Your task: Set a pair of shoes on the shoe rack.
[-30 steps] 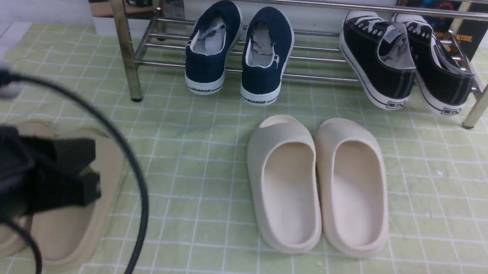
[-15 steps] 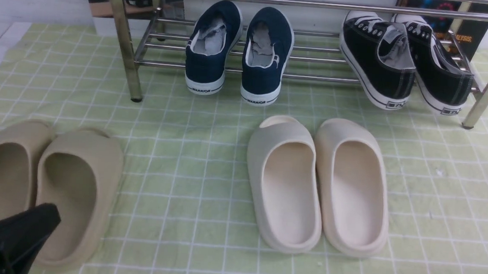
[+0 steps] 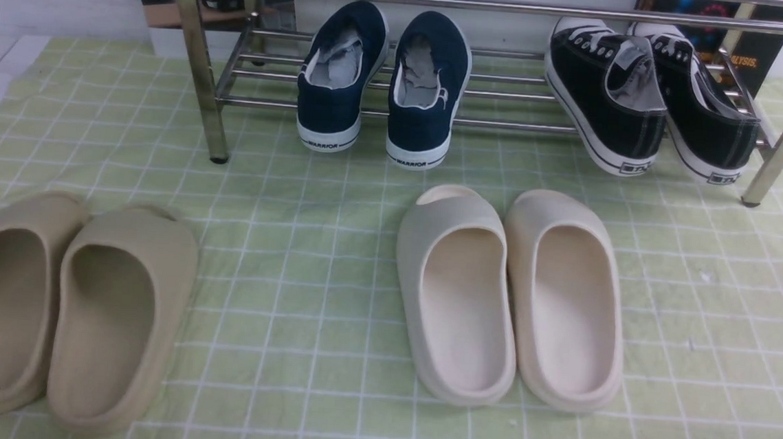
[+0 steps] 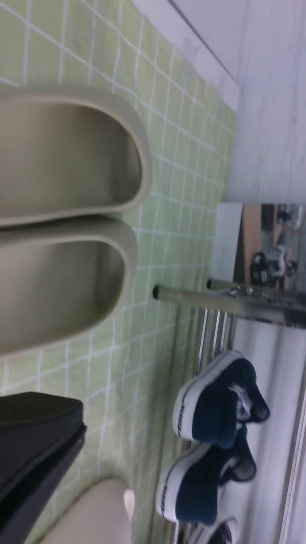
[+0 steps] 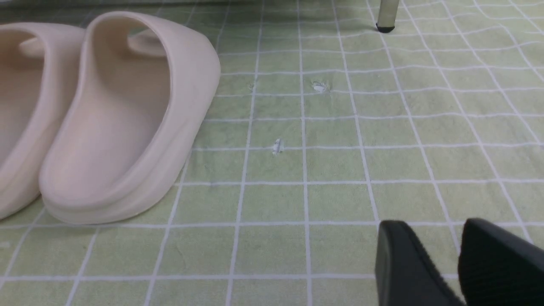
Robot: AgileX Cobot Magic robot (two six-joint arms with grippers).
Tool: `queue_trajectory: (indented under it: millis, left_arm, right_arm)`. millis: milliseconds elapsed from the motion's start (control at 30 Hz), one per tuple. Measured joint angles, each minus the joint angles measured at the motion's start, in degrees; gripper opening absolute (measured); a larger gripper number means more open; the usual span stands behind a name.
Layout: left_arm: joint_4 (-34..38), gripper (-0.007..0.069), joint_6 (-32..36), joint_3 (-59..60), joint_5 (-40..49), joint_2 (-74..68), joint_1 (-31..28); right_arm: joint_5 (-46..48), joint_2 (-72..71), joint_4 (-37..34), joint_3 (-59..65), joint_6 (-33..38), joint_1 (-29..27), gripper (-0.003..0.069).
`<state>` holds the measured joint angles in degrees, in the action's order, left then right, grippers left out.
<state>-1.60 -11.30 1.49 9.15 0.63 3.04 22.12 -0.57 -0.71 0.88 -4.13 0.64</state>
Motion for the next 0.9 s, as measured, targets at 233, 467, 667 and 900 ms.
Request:
queue_trajectory:
  millis: [233, 467, 667, 900]
  left_arm:
    - [3.09, -0.0013, 1.93, 0.27, 13.72, 0.0, -0.41]
    - [3.33, -0.0013, 3.17, 0.27, 13.77, 0.0, -0.41]
    - [3.33, -0.0013, 3.22, 0.27, 13.79, 0.0, -0.41]
    - [3.33, -0.0013, 3.22, 0.27, 13.79, 0.0, -0.41]
  right_arm:
    - [0.0, 0.0, 0.0, 0.0, 0.0, 0.0, 0.0239]
    - [0.0, 0.0, 0.0, 0.0, 0.0, 0.0, 0.0239]
    - [0.0, 0.0, 0.0, 0.0, 0.0, 0.0, 0.0239]
    - [0.0, 0.0, 0.0, 0.0, 0.0, 0.0, 0.0239]
